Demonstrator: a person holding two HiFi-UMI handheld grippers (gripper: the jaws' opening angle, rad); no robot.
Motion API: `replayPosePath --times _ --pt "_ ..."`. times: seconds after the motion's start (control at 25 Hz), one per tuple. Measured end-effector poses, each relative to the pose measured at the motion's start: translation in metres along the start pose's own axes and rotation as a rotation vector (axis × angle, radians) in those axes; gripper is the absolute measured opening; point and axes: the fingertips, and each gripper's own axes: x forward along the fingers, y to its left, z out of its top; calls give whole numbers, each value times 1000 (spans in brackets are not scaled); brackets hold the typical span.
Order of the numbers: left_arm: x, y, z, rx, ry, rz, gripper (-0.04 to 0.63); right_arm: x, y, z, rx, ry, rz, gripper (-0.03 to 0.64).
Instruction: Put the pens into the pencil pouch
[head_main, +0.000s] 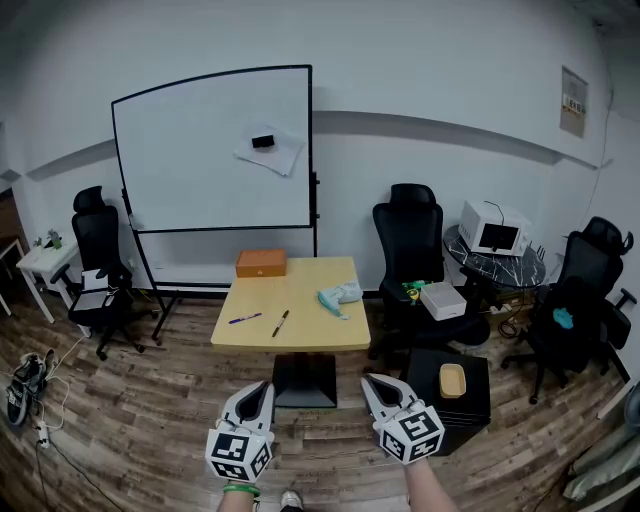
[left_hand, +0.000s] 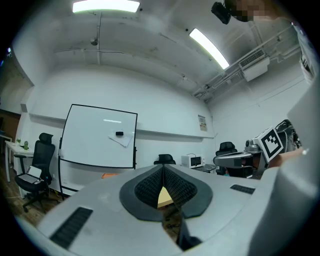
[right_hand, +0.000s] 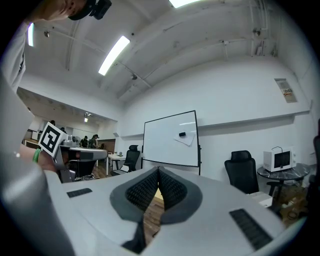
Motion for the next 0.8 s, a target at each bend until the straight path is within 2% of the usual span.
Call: replayPosePath --times 0.44,0.48,0.52,0.56,0.64,0.8 --pt "4 -4 -3 8 -10 -23 20 2 -5 0 3 -19 -12 1" --pt "5 -4 -4 4 -9 -26 31 3 -5 -1 6 -20 -11 40" --pt "7 -3 -5 -2 -6 -28 105 4 -6 0 8 -19 -10 104" --pt "8 -2 -6 -8 -5 -30 175 5 -6 0 9 -19 -9 133" --pt "10 -2 -6 -13 -6 -33 241 7 -6 0 7 -18 -8 209" --pt "15 -3 -5 -3 -16 -37 313 11 -8 0 4 -21 -7 388"
